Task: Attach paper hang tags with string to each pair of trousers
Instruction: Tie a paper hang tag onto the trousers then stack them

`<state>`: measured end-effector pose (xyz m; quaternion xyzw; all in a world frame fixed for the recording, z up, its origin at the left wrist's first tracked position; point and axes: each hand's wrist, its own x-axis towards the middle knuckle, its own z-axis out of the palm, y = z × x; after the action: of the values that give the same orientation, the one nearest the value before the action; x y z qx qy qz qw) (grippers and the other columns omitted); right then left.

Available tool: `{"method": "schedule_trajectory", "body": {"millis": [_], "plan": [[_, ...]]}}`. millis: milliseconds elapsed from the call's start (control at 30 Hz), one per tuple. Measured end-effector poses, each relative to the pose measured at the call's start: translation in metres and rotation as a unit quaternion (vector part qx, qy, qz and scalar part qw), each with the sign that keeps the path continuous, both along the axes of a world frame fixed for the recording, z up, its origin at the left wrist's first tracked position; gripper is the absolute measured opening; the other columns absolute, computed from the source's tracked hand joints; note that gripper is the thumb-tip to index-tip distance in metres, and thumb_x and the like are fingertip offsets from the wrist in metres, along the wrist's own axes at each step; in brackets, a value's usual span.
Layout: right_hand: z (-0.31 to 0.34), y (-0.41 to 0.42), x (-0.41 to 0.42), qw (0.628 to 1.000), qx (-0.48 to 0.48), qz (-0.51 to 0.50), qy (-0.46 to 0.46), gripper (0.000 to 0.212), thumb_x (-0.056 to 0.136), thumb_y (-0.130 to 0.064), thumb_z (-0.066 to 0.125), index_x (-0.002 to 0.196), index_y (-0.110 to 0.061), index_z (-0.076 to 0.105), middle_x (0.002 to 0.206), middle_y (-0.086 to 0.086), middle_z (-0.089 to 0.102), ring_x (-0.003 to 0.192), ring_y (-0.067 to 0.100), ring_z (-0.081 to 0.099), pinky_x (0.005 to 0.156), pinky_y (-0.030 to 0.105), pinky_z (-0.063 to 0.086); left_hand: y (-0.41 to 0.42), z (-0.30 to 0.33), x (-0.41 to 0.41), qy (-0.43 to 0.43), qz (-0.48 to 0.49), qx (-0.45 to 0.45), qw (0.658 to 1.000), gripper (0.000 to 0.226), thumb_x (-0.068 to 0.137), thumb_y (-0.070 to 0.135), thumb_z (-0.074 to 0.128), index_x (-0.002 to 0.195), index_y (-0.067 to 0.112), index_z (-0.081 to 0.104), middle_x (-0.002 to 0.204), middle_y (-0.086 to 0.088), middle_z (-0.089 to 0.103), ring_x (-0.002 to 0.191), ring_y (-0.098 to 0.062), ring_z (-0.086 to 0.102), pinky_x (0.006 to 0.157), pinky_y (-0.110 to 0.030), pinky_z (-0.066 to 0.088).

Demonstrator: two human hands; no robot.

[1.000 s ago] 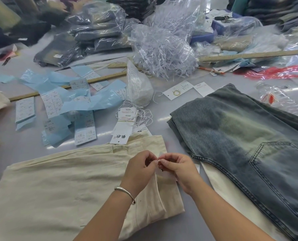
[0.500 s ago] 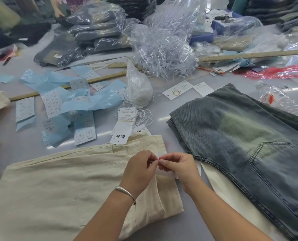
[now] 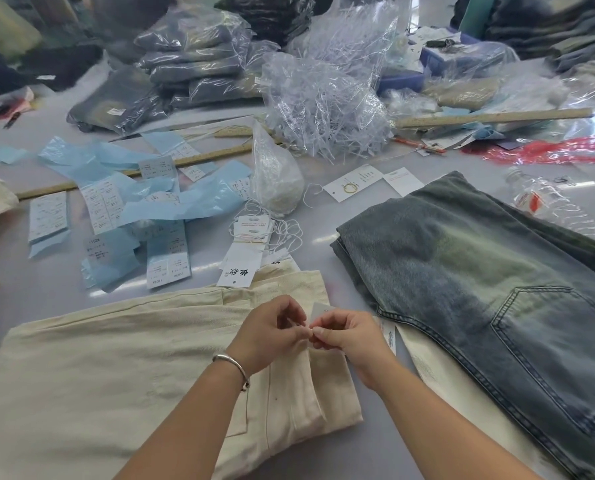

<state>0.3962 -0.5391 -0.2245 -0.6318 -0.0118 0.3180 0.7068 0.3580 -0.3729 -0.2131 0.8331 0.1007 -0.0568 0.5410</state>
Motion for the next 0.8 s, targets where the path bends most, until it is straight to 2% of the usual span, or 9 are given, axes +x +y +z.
{"method": "schedule_trajectory", "body": {"millis": [100, 167, 267, 367, 500, 567, 667, 733, 800], "plan": [[0.002, -0.003, -0.003, 0.997, -0.061, 0.035, -0.028, 0.016, 0.081, 0.008, 0.068, 0.074, -0.006, 0.072, 0.064, 0.007, 0.069, 0.057, 0.015, 0.063, 0.058, 0.020, 0.051, -0.004, -0.004, -0.011, -0.015, 0.021, 0.069, 0.997, 0.026, 0.068, 0.011, 0.084, 0.081, 0.019, 0.063, 0.073, 0.008, 0.061, 0.060, 0.002, 0.050, 0.064, -0.018, 0.042], [0.005, -0.002, -0.006, 0.986, -0.137, 0.059, -0.077, 0.012, 0.079, 0.002, 0.073, 0.075, -0.009, 0.073, 0.064, 0.005, 0.070, 0.059, 0.014, 0.064, 0.060, 0.025, 0.053, -0.002, -0.003, -0.022, -0.033, 0.041, 0.095, 0.994, 0.027, 0.068, 0.017, 0.085, 0.084, 0.020, 0.064, 0.079, 0.010, 0.058, 0.063, 0.001, 0.050, 0.063, -0.013, 0.039], [0.014, 0.009, -0.012, 0.927, -0.279, 0.044, -0.246, 0.015, 0.078, -0.009, 0.071, 0.078, -0.024, 0.072, 0.069, -0.006, 0.067, 0.064, 0.007, 0.060, 0.067, 0.025, 0.049, 0.022, 0.001, -0.046, -0.066, 0.142, 0.113, 0.981, 0.017, 0.077, 0.020, 0.080, 0.086, 0.021, 0.065, 0.091, 0.010, 0.062, 0.067, -0.001, 0.055, 0.064, -0.010, 0.039], [0.031, 0.027, -0.027, 0.884, -0.276, 0.023, -0.376, 0.016, 0.079, -0.009, 0.069, 0.085, -0.024, 0.069, 0.076, -0.012, 0.062, 0.071, 0.004, 0.057, 0.067, 0.022, 0.045, 0.068, 0.008, -0.090, -0.069, 0.255, 0.137, 0.955, 0.010, 0.083, 0.016, 0.073, 0.084, 0.023, 0.066, 0.091, 0.009, 0.061, 0.071, 0.001, 0.057, 0.063, -0.008, 0.039], [0.034, 0.052, -0.066, 0.863, -0.258, 0.125, -0.416, 0.023, 0.079, -0.009, 0.067, 0.082, -0.031, 0.063, 0.077, -0.014, 0.062, 0.075, 0.008, 0.058, 0.069, 0.023, 0.045, 0.145, 0.004, -0.178, -0.022, 0.388, 0.238, 0.890, 0.012, 0.082, 0.007, 0.070, 0.084, 0.019, 0.067, 0.095, -0.001, 0.061, 0.089, -0.020, 0.059, 0.077, -0.026, 0.043], [0.025, 0.062, -0.085, 0.821, -0.297, 0.224, -0.434, 0.022, 0.080, -0.022, 0.069, 0.093, -0.037, 0.060, 0.091, -0.018, 0.059, 0.088, 0.005, 0.056, 0.074, 0.019, 0.042, 0.188, -0.001, -0.222, 0.029, 0.476, 0.270, 0.837, 0.012, 0.082, 0.005, 0.068, 0.094, 0.010, 0.069, 0.104, -0.014, 0.063, 0.102, -0.034, 0.056, 0.092, -0.039, 0.043], [0.010, 0.077, -0.098, 0.732, -0.375, 0.329, -0.464, 0.043, 0.084, -0.042, 0.064, 0.125, -0.036, 0.051, 0.125, -0.015, 0.043, 0.121, 0.005, 0.042, 0.092, 0.019, 0.038, 0.236, -0.012, -0.270, 0.215, 0.512, 0.280, 0.783, 0.047, 0.087, 0.029, 0.066, 0.128, 0.010, 0.055, 0.133, -0.020, 0.050, 0.125, -0.038, 0.042, 0.105, -0.045, 0.034], [0.007, 0.086, -0.104, 0.691, -0.423, 0.331, -0.482, 0.049, 0.084, -0.051, 0.057, 0.130, -0.039, 0.046, 0.130, -0.014, 0.039, 0.124, 0.007, 0.038, 0.092, 0.020, 0.038, 0.248, -0.016, -0.285, 0.313, 0.484, 0.260, 0.774, 0.078, 0.082, 0.051, 0.067, 0.144, 0.016, 0.035, 0.148, -0.015, 0.034, 0.135, -0.036, 0.032, 0.108, -0.050, 0.031], [0.006, 0.098, -0.113, 0.667, -0.458, 0.310, -0.499, 0.054, 0.081, -0.063, 0.052, 0.130, -0.042, 0.043, 0.127, -0.014, 0.036, 0.123, 0.008, 0.037, 0.090, 0.023, 0.037, 0.256, -0.021, -0.289, 0.317, 0.479, 0.242, 0.782, 0.099, 0.075, 0.061, 0.070, 0.148, 0.011, 0.025, 0.152, -0.013, 0.029, 0.138, -0.035, 0.029, 0.109, -0.052, 0.031]]}}
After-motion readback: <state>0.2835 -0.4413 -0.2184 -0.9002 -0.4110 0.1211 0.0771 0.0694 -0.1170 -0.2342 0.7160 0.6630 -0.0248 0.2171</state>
